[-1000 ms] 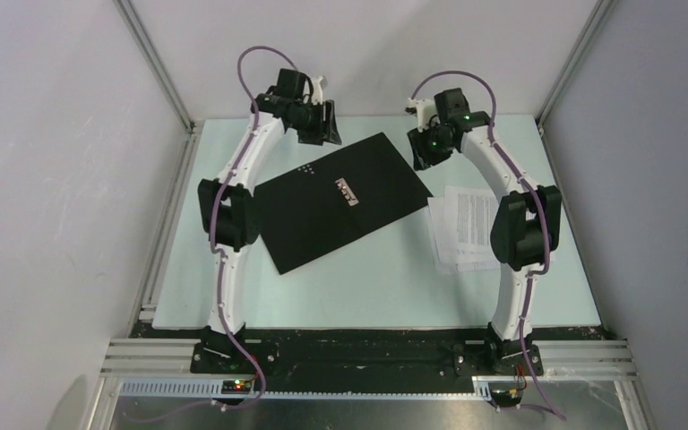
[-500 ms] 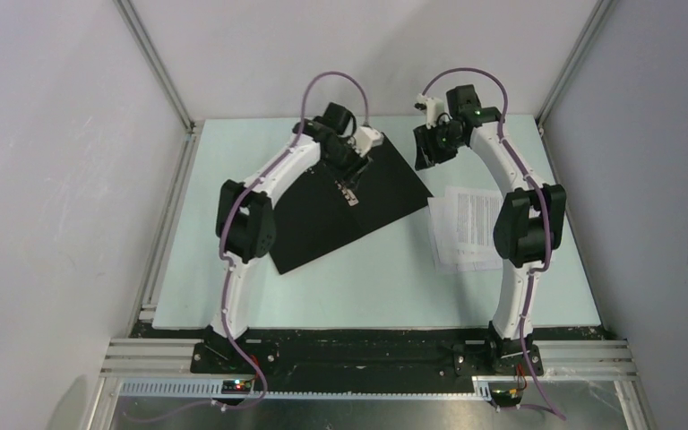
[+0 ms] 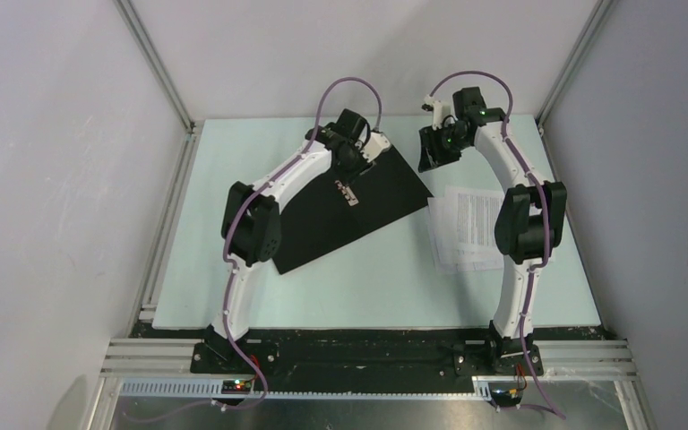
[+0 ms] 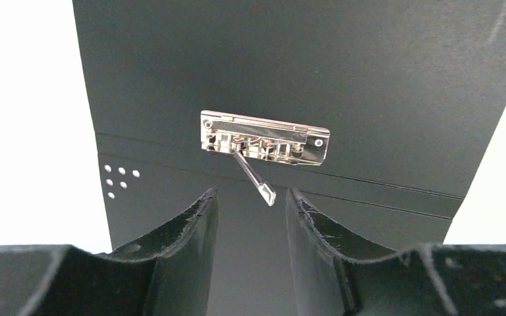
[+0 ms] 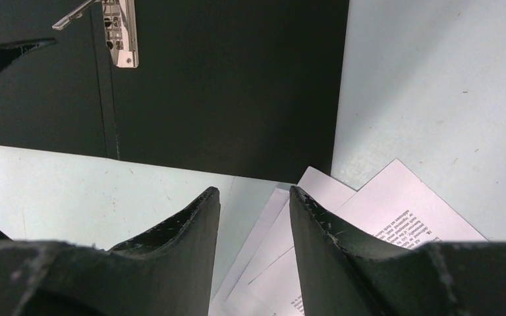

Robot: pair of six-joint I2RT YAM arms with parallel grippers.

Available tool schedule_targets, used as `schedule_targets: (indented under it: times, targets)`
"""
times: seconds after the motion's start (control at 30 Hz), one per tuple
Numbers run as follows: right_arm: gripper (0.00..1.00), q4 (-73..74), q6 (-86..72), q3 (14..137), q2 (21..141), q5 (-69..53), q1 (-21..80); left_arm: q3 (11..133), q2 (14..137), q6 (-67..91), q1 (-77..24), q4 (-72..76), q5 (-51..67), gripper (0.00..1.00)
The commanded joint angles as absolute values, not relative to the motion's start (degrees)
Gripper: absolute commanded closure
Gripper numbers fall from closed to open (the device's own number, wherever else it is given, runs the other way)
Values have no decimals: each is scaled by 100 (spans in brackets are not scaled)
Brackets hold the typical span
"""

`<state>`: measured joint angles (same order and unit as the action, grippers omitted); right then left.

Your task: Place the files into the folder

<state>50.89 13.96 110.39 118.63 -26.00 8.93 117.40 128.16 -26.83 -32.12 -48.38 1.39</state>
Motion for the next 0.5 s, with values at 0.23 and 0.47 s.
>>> schedule_targets:
  times: [0.23,0.47]
  targets:
    - [52,5158,1323,11328,11942,-2698,898,11343,12513,-2473,-3254,-4669,168,54]
    - [52,5164,1302,11254,11936,-2680,910,11280,12553,-2437,-3247,-4666,-138,70]
